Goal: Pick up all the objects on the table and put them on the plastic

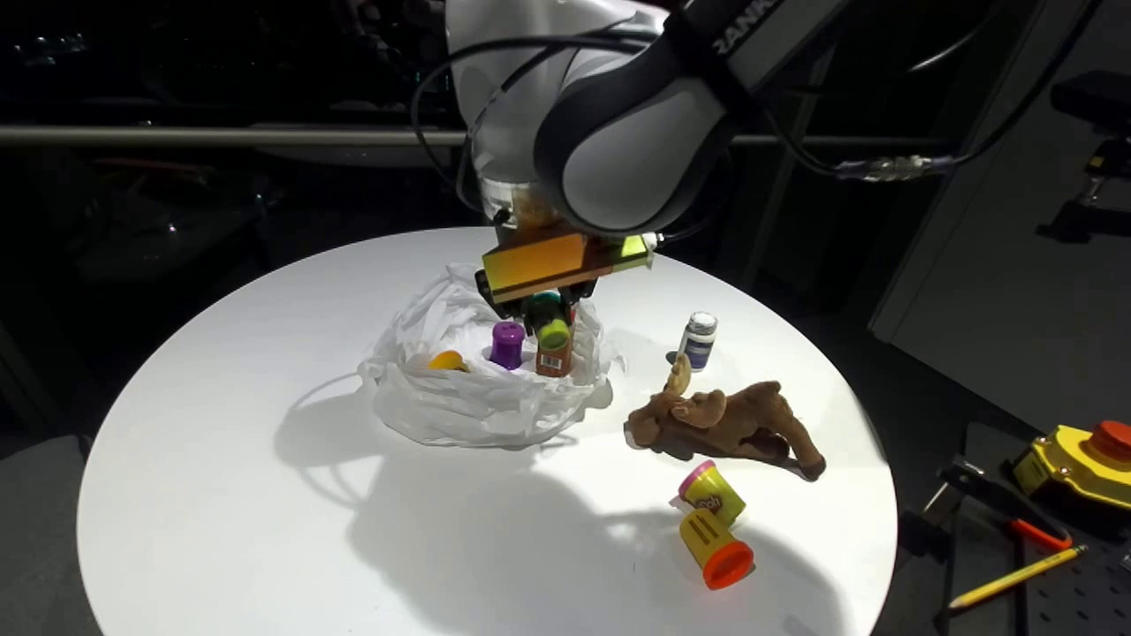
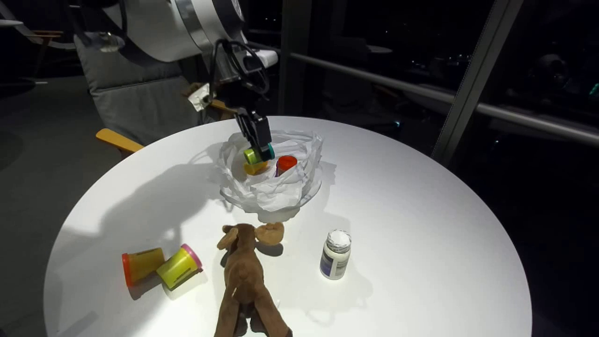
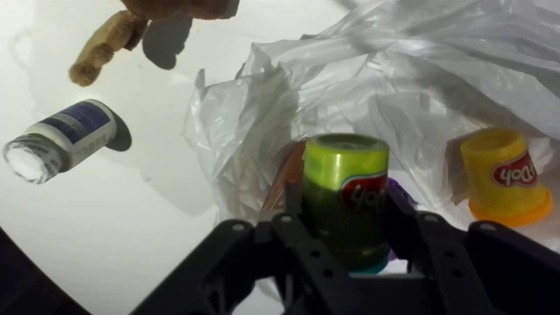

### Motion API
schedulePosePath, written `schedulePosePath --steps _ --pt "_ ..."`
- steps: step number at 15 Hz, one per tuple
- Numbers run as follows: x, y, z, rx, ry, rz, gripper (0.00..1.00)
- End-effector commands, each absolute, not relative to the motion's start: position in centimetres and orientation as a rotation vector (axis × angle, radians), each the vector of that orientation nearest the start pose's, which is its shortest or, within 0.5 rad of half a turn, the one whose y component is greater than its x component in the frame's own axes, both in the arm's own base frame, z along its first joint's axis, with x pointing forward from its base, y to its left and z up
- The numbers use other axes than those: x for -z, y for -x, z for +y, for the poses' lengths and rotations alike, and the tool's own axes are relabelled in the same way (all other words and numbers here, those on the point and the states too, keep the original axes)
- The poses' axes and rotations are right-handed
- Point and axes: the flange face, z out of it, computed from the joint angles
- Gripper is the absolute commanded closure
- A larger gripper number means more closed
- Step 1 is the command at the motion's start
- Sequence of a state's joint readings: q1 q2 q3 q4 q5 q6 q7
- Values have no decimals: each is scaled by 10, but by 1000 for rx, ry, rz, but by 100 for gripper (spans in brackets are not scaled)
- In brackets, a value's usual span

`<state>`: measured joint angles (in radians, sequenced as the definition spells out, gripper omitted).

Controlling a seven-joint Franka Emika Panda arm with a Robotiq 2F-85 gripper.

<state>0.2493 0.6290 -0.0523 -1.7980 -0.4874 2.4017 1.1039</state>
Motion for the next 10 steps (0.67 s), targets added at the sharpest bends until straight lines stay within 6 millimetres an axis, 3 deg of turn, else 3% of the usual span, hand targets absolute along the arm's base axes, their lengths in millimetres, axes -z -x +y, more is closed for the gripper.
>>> schedulePosePath --steps 1,3,4,5,6,10 --pt "-152 -667 129 202 3318 834 78" --pt "-132 -670 132 144 3324 804 78" --pt "-128 -671 137 131 3328 781 62" --pt "-126 -671 140 129 3337 769 28" --pt "-128 -669 144 138 3353 763 27" --pt "-153 -641 165 190 3413 796 1"
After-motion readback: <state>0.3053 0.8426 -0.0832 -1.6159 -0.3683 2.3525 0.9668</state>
